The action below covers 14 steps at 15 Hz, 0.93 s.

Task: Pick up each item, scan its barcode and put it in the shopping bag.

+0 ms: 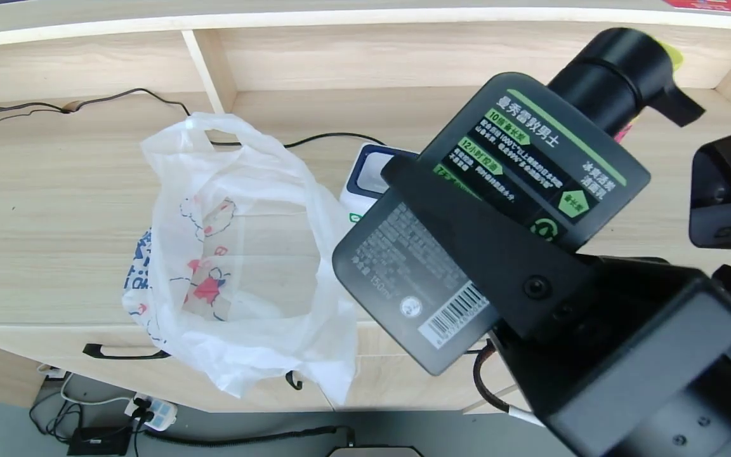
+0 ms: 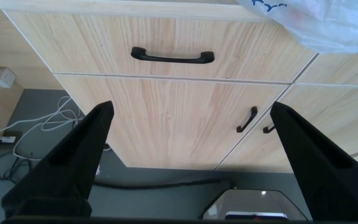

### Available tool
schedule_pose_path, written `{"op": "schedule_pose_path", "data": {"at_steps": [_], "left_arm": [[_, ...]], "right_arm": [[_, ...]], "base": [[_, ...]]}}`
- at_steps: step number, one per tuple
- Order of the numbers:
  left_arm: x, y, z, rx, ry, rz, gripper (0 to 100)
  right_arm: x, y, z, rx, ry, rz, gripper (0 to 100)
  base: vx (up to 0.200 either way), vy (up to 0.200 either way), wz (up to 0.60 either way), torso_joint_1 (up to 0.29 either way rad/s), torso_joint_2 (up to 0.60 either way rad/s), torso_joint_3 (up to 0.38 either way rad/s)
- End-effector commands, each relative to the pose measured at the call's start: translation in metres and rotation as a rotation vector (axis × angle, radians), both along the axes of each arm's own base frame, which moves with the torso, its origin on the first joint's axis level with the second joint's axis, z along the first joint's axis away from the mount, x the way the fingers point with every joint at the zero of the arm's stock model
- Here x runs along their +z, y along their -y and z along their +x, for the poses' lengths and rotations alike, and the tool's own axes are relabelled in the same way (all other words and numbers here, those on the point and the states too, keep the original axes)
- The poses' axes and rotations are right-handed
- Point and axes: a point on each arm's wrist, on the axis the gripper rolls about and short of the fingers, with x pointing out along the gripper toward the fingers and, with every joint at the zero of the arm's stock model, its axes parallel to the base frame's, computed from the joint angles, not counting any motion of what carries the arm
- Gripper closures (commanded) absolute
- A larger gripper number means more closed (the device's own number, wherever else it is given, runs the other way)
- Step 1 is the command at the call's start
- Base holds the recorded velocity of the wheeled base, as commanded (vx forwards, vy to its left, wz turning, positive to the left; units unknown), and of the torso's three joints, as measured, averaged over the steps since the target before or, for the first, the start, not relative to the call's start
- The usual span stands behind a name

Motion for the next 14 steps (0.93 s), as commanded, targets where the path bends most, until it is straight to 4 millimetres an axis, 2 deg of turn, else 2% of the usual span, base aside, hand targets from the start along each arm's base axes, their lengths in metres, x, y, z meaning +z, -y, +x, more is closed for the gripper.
{"op": "schedule_pose_path", "data": {"at_steps": [1,6,9,14], "left_arm": [[0.0,0.0,0.0,0.0,-0.001,0.0,0],[0.0,0.0,0.0,0.0,-0.001,0.008,0],[0.0,0.0,0.0,0.0,-0.001,0.008,0],[0.0,0.0,0.0,0.0,0.0,0.008,0]], "right_arm": [[0.007,0.007,-0.007,0.031,0.024,0.021,100],[0.021,0.014,-0.014,0.089,0.011,0.094,100],[0.018,0.015,-0.033,0.165,0.002,0.087,100],[0.021,0.014,-0.033,0.166,0.004,0.099,100]], "base": [[0.0,0.0,0.0,0.0,0.0,0.0],[0.0,0.0,0.0,0.0,0.0,0.0],[0.0,0.0,0.0,0.0,0.0,0.0],[0.0,0.0,0.0,0.0,0.0,0.0]]}}
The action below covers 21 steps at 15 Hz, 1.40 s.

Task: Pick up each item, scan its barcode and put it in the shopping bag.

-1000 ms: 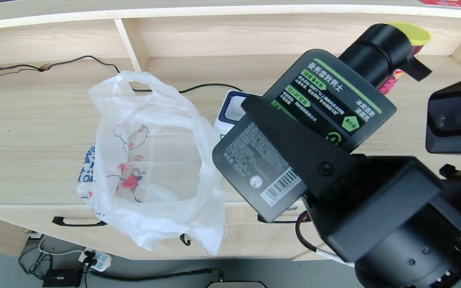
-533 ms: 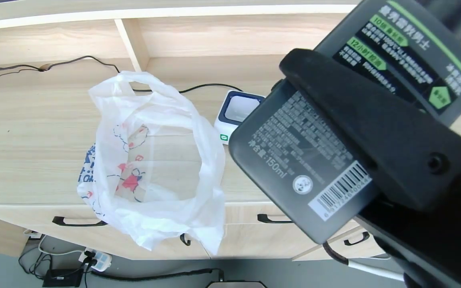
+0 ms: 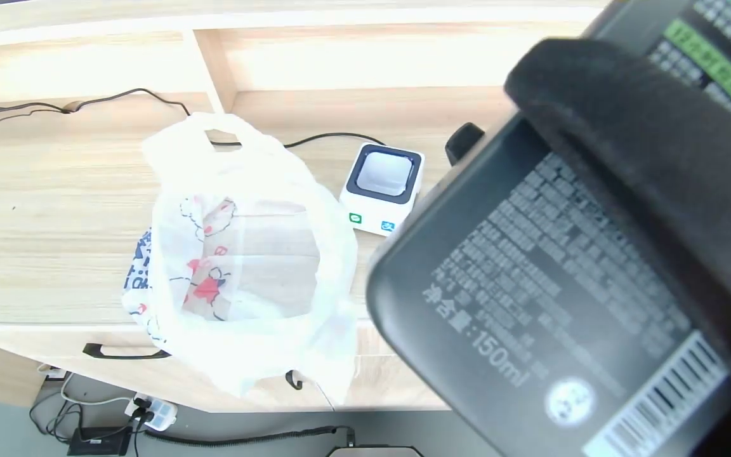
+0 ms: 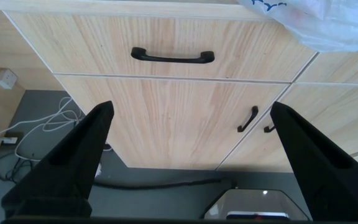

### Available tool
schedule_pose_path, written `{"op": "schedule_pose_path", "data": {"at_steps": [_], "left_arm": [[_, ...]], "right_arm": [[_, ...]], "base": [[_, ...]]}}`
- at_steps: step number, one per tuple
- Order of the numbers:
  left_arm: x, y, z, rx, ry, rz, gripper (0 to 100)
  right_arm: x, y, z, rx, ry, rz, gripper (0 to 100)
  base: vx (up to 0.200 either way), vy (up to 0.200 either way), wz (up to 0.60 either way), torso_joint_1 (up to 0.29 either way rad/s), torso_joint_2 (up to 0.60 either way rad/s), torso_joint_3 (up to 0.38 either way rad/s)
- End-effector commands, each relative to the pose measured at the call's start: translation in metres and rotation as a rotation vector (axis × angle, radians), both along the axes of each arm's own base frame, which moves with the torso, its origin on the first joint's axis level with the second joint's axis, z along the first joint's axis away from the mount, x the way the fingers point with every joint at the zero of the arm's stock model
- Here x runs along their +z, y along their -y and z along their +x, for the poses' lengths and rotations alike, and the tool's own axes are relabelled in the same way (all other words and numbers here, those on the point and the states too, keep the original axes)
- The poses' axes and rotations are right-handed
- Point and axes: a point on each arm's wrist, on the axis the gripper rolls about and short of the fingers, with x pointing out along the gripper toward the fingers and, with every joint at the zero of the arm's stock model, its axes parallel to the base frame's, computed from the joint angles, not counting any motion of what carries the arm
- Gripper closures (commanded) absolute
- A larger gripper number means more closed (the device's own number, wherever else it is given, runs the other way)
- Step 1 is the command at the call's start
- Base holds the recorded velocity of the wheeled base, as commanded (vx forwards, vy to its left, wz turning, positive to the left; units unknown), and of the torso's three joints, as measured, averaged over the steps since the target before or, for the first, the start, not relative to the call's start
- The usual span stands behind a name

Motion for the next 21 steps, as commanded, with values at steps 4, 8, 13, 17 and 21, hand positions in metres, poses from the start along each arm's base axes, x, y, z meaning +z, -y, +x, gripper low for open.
{"op": "schedule_pose_path", "data": {"at_steps": [4,8,13,17,21], "left_arm": [[0.0,0.0,0.0,0.0,0.0,0.0,0],[0.0,0.0,0.0,0.0,0.0,0.0,0],[0.0,0.0,0.0,0.0,-0.003,-0.001,0],[0.0,0.0,0.0,0.0,-0.003,-0.001,0],[0.0,0.0,0.0,0.0,-0.003,-0.003,0]], "right_arm": [[0.0,0.0,0.0,0.002,-0.007,0.005,100],[0.011,0.014,0.057,-0.284,0.048,-0.013,100],[0.017,0.018,0.146,-0.723,0.206,-0.438,100],[-0.005,-0.01,0.198,-0.916,0.426,-0.705,100],[-0.004,-0.052,0.228,-0.997,0.547,-0.708,100]], "base": [[0.0,0.0,0.0,0.0,0.0,0.0],[0.0,0.0,0.0,0.0,0.0,0.0],[0.0,0.0,0.0,0.0,0.0,0.0],[0.0,0.0,0.0,0.0,0.0,0.0],[0.0,0.0,0.0,0.0,0.0,0.0]]}}
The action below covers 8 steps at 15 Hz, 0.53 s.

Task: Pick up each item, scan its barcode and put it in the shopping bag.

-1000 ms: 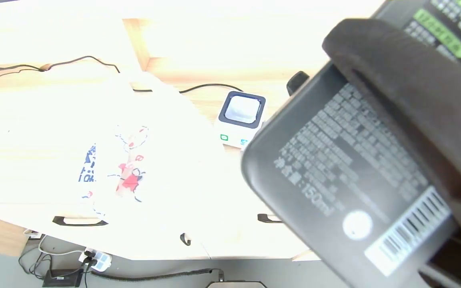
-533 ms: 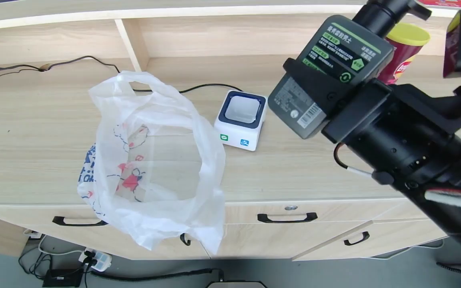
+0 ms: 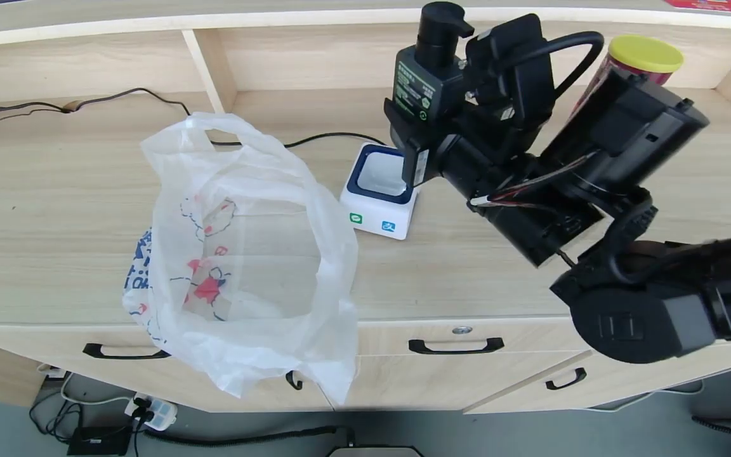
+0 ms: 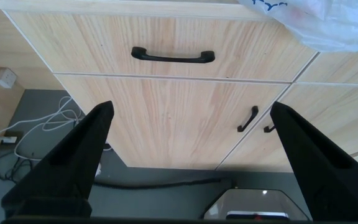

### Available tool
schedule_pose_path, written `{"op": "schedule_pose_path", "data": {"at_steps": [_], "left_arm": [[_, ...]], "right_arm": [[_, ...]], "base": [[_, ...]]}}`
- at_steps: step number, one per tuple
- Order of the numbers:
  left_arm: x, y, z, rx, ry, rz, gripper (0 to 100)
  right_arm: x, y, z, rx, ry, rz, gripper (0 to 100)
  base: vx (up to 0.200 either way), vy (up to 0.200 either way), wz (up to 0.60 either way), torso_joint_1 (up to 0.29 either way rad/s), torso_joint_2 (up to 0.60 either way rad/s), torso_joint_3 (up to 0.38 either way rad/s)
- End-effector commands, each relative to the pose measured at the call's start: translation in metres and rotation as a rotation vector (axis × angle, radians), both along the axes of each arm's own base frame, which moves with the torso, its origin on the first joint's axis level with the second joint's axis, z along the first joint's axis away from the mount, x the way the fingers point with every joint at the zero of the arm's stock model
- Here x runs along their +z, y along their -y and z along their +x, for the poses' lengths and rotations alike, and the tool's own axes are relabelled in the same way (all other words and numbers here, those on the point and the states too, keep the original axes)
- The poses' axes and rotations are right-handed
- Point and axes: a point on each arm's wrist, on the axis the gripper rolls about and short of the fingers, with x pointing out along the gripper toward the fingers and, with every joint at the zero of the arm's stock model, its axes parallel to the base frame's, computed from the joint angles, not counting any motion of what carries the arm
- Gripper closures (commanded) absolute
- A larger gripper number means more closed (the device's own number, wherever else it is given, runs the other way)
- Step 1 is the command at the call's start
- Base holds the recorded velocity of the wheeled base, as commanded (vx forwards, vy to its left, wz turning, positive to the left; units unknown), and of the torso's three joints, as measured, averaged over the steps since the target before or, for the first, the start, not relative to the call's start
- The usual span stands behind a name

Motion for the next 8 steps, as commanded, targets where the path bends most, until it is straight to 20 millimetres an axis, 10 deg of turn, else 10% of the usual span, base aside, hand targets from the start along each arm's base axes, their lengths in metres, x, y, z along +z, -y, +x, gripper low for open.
{"op": "schedule_pose_path", "data": {"at_steps": [1,8], "left_arm": [[0.0,0.0,0.0,0.0,-0.001,0.0,0],[0.0,0.0,0.0,0.0,-0.001,0.0,0]], "right_arm": [[-0.009,-0.027,0.028,-0.039,0.074,-0.034,100],[-0.011,-0.018,0.042,0.021,0.371,-0.31,100]], "base": [[0.0,0.0,0.0,0.0,0.0,0.0],[0.0,0.0,0.0,0.0,0.0,0.0]]}}
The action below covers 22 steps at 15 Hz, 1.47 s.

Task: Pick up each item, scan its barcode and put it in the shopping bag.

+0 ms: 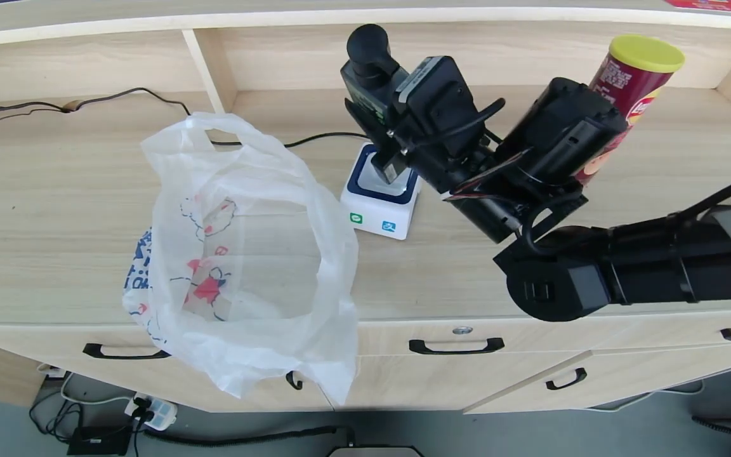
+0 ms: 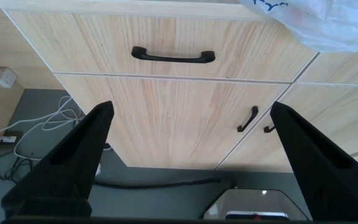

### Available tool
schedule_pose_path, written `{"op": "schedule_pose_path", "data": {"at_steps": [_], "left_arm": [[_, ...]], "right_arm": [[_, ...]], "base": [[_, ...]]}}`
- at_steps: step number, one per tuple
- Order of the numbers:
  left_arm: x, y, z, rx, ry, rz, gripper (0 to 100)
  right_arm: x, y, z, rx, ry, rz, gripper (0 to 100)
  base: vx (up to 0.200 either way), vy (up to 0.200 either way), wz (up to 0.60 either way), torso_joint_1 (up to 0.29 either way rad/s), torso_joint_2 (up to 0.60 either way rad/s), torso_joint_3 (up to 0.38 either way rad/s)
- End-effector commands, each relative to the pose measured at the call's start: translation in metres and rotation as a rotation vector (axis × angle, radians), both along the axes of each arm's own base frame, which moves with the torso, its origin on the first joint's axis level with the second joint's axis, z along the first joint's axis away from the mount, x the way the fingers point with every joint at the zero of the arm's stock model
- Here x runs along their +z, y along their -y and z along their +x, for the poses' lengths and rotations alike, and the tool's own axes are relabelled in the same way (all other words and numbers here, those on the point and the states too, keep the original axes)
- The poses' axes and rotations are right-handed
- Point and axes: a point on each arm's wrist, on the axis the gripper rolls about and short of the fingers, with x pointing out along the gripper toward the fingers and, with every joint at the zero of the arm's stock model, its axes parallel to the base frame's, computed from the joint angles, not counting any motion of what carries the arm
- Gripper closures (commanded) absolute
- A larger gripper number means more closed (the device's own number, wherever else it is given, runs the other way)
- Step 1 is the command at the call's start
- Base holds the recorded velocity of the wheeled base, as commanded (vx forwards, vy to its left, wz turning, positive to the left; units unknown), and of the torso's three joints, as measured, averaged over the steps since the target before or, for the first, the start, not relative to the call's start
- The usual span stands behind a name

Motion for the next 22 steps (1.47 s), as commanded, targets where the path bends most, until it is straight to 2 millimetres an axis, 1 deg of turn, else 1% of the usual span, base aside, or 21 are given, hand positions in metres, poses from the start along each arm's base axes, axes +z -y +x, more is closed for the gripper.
{"op": "schedule_pose_path", "data": {"at_steps": [1,3,4,7,8,10,12,13,15,18,20,22], "left_arm": [[0.0,0.0,0.0,-0.001,0.0,-0.003,0],[0.001,0.0,0.0,-0.001,0.003,-0.006,0],[0.001,0.0,0.0,0.001,0.006,-0.01,0],[0.001,0.0,0.0,-0.001,0.005,-0.006,0],[0.001,0.0,0.0,-0.001,0.006,-0.004,0],[0.001,0.0,0.0,-0.001,0.006,-0.004,0],[0.001,0.0,0.0,-0.001,0.006,-0.003,0],[0.001,0.0,0.0,-0.001,0.009,-0.003,0],[0.001,0.0,0.0,0.0,0.008,0.007,0],[0.001,0.0,0.0,0.0,0.008,0.037,0],[0.001,0.0,0.0,0.001,0.01,0.04,0],[0.001,0.0,0.0,0.001,0.008,0.04,0]], "right_arm": [[-0.01,-0.002,0.007,0.054,0.116,-0.077,100],[-0.015,-0.004,0.01,0.125,0.195,-0.146,100],[-0.018,-0.001,0.018,0.186,0.251,-0.197,100],[-0.008,0.015,0.033,0.164,0.298,-0.196,100],[-0.006,0.024,0.038,0.141,0.305,-0.194,100],[-0.003,0.035,0.038,0.135,0.325,-0.18,100],[-0.015,0.045,0.037,0.136,0.318,-0.157,100],[-0.031,0.05,0.037,0.127,0.289,-0.165,100],[-0.04,0.052,0.037,0.123,0.282,-0.169,100],[-0.045,0.061,0.047,0.099,0.277,-0.178,100],[-0.04,0.06,0.051,0.091,0.298,-0.164,100],[-0.034,0.054,0.056,0.074,0.323,-0.131,100]], "base": [[0.0,0.0,0.0,0.0,0.0,0.0],[0.0,0.0,0.0,0.0,0.0,0.0],[0.0,0.0,0.0,0.0,0.0,0.0],[0.0,0.0,0.0,0.0,0.0,0.0],[0.0,0.0,0.0,0.0,0.0,0.0],[0.0,0.0,0.0,0.0,0.0,0.0],[0.0,0.0,0.0,0.0,0.0,0.0],[0.0,0.0,0.0,0.0,0.0,0.0],[0.0,0.0,0.0,0.0,0.0,0.0],[0.0,0.0,0.0,0.0,0.0,0.0],[0.0,0.0,0.0,0.0,0.0,0.0],[0.0,0.0,0.0,0.0,0.0,0.0]]}}
